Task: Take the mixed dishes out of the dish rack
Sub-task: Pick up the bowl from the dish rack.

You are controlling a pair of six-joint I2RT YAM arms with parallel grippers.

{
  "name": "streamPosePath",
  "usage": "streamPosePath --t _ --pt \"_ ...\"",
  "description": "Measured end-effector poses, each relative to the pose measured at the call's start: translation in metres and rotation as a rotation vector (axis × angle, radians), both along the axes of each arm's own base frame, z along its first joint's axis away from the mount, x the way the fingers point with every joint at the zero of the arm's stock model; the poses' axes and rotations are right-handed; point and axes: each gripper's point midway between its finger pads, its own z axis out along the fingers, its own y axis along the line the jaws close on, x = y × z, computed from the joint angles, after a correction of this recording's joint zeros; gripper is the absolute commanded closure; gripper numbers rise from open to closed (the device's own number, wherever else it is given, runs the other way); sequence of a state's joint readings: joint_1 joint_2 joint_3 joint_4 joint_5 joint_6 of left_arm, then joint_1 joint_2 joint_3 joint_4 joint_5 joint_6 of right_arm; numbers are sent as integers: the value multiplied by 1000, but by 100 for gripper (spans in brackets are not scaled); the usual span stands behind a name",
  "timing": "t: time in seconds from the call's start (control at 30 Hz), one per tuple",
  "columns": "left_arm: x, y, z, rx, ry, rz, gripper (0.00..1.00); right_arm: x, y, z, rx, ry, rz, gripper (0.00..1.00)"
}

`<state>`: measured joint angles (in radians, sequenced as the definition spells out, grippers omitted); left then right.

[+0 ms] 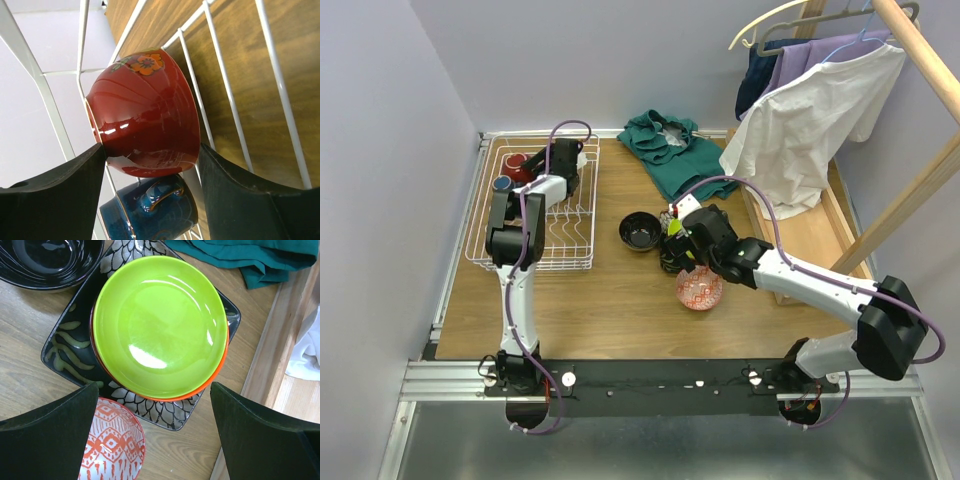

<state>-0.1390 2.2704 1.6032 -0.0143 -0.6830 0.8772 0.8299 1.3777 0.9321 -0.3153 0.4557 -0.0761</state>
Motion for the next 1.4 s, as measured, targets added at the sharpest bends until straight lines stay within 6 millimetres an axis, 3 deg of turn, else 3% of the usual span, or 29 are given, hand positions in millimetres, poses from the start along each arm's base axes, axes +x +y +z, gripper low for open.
streamPosePath --t 0.43,0.9,1.4 --pt "-12 -26 14 -93 -7 -80 43 0 1 11 31 -21 6 0" --pt "-17 -40 33 -270 -69 -5 55 -2 4 16 55 -29 21 0" --pt "-11 -56 108 -523 -273 95 61 -1 20 25 137 -39 64 0"
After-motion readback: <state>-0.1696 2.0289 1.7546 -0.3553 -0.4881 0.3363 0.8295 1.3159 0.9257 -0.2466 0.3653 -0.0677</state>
